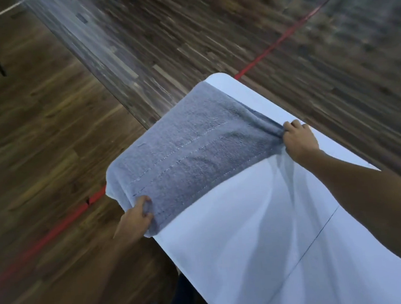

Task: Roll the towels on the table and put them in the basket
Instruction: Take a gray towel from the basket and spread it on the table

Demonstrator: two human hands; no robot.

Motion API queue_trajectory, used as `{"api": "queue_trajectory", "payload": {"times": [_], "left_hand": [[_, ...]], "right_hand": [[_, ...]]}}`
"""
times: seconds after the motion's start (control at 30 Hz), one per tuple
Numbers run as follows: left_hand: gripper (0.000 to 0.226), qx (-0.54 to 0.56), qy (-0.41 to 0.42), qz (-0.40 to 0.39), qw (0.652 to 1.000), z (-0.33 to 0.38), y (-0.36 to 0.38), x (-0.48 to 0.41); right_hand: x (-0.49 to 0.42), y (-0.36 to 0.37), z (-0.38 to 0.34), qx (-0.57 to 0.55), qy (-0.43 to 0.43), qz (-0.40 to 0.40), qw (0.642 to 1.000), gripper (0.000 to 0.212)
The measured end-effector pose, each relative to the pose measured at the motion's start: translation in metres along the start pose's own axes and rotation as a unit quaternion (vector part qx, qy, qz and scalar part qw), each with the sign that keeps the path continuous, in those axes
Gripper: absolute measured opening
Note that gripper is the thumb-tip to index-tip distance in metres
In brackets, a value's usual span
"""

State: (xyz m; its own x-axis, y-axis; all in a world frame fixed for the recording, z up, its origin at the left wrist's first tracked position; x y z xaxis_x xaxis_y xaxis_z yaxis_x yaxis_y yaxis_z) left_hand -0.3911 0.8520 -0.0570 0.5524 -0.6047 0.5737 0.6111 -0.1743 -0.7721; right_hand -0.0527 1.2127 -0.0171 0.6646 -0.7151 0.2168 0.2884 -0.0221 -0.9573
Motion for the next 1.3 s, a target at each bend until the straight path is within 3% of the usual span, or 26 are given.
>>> {"api": "queue_trajectory", "payload": {"times": [0.13, 0.23, 0.3, 0.4, 0.5, 0.63, 0.73, 0.83, 1.0, 1.3], "left_hand": [[0.035, -0.063, -0.004, 0.037, 0.997, 0.007, 0.008, -0.008], [0.022, -0.186, 0.057, 0.176, 0.965, 0.029, -0.004, -0.006], [0.018, -0.191, 0.090, 0.230, 0.950, 0.043, -0.012, -0.006], [0.031, -0.120, 0.095, 0.210, 0.966, 0.040, -0.010, -0.023], [0.047, -0.089, 0.092, 0.183, 0.975, 0.033, 0.004, -0.037], [0.056, -0.043, 0.090, 0.202, 0.974, 0.028, 0.021, -0.037], [0.063, -0.079, 0.077, 0.221, 0.969, 0.029, 0.030, -0.036], [0.066, -0.101, 0.052, 0.229, 0.967, 0.029, 0.035, -0.035], [0.074, -0.094, 0.030, 0.227, 0.969, 0.034, 0.057, -0.019], [0.081, -0.091, 0.031, 0.192, 0.977, 0.074, 0.164, 0.105]], "right_hand": [[-0.001, 0.014, -0.011, 0.002, -0.097, -0.038, 0.995, 0.019], [-0.004, 0.018, -0.011, -0.036, -0.063, -0.104, 0.992, 0.026], [-0.013, 0.009, -0.011, -0.080, -0.007, -0.101, 0.992, 0.030], [-0.030, 0.009, -0.020, -0.126, 0.054, -0.140, 0.981, 0.055], [-0.047, 0.011, -0.031, -0.068, 0.078, -0.154, 0.983, 0.072], [-0.073, 0.005, -0.058, 0.029, 0.060, -0.083, 0.994, 0.052], [-0.096, 0.006, -0.088, -0.127, -0.019, 0.000, 0.992, 0.052], [-0.098, 0.027, -0.103, -0.279, -0.023, -0.002, 0.960, 0.057], [-0.062, 0.060, -0.097, -0.226, -0.010, -0.027, 0.974, 0.078], [0.087, 0.101, -0.028, -0.227, 0.027, -0.050, 0.972, 0.078]]}}
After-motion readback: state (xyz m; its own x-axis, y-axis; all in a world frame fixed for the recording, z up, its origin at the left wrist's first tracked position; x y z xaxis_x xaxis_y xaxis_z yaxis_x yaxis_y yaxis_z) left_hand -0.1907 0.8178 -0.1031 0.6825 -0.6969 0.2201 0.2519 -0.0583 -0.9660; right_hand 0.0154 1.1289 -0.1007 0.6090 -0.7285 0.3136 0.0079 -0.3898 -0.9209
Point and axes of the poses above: each hand's wrist, its own x-axis away from the middle knuckle, its own y-axis out of the palm, z = x × y, the point moved 10 cm from there along -x, towards the middle knuckle, and after that the axes turned 7 degrees about -y, right-handed, at the moved point
